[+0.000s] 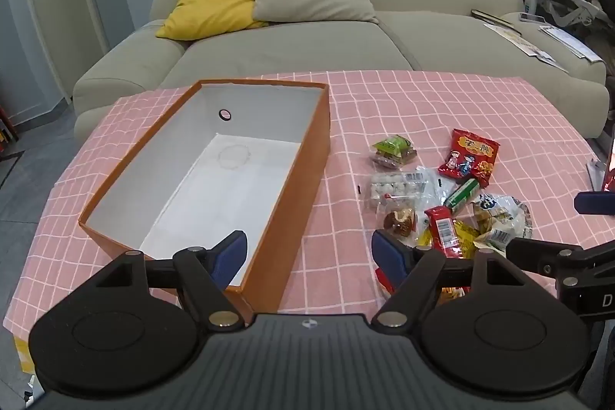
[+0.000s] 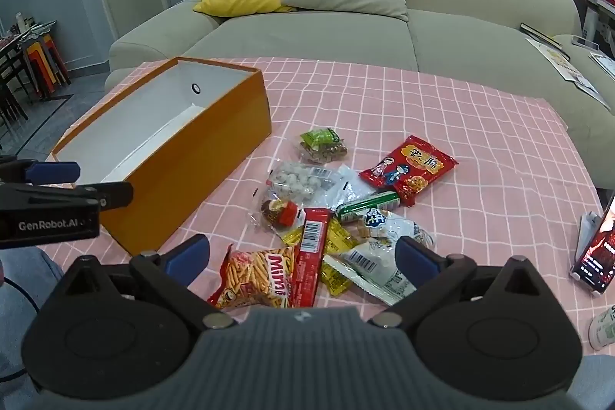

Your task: Organize snacks

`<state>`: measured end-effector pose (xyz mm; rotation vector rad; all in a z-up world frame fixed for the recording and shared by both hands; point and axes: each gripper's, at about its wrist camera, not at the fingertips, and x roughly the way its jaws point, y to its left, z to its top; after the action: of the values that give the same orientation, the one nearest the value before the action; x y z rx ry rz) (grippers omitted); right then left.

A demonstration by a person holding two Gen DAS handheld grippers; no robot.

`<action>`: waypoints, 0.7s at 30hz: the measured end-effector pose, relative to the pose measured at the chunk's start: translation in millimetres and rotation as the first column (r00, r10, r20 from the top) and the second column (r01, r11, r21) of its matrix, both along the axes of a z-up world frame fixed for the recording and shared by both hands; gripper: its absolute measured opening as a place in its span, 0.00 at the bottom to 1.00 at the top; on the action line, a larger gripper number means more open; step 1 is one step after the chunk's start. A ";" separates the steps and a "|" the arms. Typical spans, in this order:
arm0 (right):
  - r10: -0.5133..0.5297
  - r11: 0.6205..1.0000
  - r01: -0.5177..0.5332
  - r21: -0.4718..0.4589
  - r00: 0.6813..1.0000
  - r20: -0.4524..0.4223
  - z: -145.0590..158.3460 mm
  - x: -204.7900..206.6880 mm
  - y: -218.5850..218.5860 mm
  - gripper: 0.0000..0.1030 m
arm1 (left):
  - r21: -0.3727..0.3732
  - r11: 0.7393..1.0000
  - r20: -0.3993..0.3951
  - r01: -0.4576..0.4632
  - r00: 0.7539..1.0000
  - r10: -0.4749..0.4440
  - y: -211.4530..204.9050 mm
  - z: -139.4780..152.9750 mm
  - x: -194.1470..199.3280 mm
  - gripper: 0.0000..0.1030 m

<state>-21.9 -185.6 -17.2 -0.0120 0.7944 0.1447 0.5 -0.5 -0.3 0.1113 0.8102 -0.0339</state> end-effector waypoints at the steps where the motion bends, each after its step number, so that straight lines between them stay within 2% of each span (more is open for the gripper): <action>1: -0.001 1.000 0.001 -0.002 1.000 0.006 -0.2 -0.3 -0.3 0.96 | 0.003 1.000 0.001 -0.003 1.000 0.003 -0.1 0.1 0.3 0.84; 9: -0.013 1.000 0.013 0.005 1.000 -0.009 -0.6 2.2 1.6 0.96 | -0.004 1.000 -0.002 -0.017 1.000 0.017 -10.4 -16.2 -7.9 0.80; 12: -0.010 1.000 0.010 0.012 1.000 -0.008 0.6 2.6 3.5 0.96 | -0.036 0.999 -0.043 -0.016 0.999 0.014 -0.6 -10.6 0.9 0.80; 21: 0.002 1.000 -0.002 0.008 1.000 -0.013 -1.4 1.8 1.6 0.96 | -0.024 1.000 -0.048 -0.001 0.999 0.000 -4.8 -10.5 -0.5 0.80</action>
<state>-20.1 -184.0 -18.5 -0.0045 0.8072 0.1501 -0.1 -5.3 -10.8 0.0875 0.8574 -0.0458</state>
